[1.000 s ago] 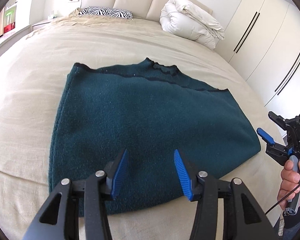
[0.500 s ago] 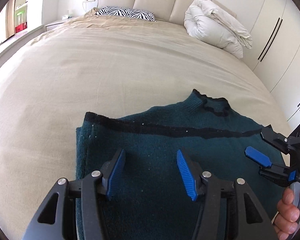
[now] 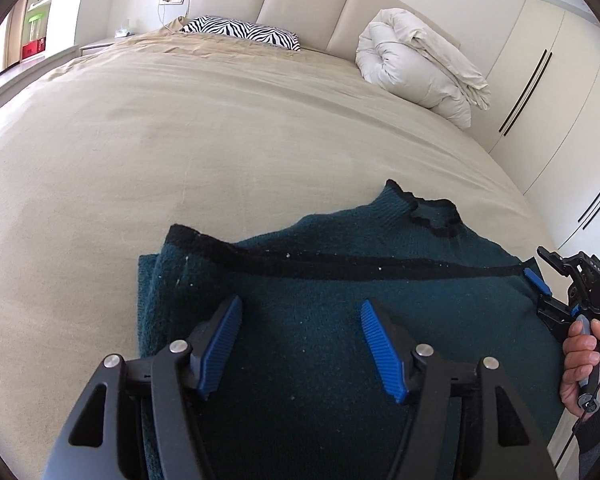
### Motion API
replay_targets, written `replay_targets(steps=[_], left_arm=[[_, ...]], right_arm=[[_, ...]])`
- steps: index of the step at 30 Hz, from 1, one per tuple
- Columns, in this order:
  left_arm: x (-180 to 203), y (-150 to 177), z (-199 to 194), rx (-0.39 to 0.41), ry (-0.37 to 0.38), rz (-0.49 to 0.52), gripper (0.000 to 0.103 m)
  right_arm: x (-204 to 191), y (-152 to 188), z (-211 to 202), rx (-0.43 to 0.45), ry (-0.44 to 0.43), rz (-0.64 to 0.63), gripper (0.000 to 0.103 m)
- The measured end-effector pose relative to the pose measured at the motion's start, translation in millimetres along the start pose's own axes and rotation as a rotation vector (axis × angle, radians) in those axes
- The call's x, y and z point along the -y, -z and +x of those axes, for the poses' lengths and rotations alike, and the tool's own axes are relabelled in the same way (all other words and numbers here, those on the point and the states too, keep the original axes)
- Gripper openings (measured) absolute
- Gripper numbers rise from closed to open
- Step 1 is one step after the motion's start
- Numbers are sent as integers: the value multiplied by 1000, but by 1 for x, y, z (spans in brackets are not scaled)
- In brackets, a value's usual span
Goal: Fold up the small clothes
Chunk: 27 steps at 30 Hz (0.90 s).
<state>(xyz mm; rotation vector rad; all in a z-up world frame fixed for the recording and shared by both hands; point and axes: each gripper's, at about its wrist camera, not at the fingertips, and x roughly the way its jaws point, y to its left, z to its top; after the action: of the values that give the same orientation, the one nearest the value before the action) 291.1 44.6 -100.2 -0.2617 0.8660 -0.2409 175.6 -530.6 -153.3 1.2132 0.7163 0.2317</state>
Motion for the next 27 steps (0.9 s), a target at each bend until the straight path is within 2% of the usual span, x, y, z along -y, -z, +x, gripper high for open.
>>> replay_targets(steps=[2, 4, 6, 8, 10, 11, 12, 15, 18, 20, 22, 25, 27], left_arm=[[-2, 0, 1, 1, 18, -6, 67], [-3, 0, 1, 4, 27, -10, 68], [-1, 0, 1, 7, 17, -1, 68], [2, -1, 0, 2, 3, 6, 69], [6, -3, -5, -9, -17, 4, 69], [7, -2, -11, -15, -39, -9, 69], [9, 0, -20, -16, -47, -34, 69], [20, 23, -58, 9, 48, -105, 69], [44, 60, -86, 7, 82, -58, 71], [54, 83, -89, -30, 76, -7, 72], [51, 98, -86, -53, 30, 21, 71], [29, 105, -91, -39, 93, -50, 67], [19, 102, -96, -40, 108, -79, 65]], right_arm=[[-2, -10, -24, 63, 81, -34, 37], [-5, -10, -47, 99, 111, -46, 46], [-13, -1, -65, 102, 84, -59, 49], [-28, 17, -71, 69, 33, -91, 49], [-46, 41, -79, 12, -37, -126, 52], [-54, 57, -74, -34, -67, -140, 58], [-61, 76, -64, -95, -90, -159, 59], [-67, 139, -35, -283, -137, -178, 59], [-52, 185, -15, -405, -114, -205, 58], [-40, 193, -15, -408, -93, -215, 53], [-26, 188, -28, -394, -107, -179, 51], [-3, 162, -71, -289, -50, -152, 52], [15, 140, -99, -220, -50, -84, 52]])
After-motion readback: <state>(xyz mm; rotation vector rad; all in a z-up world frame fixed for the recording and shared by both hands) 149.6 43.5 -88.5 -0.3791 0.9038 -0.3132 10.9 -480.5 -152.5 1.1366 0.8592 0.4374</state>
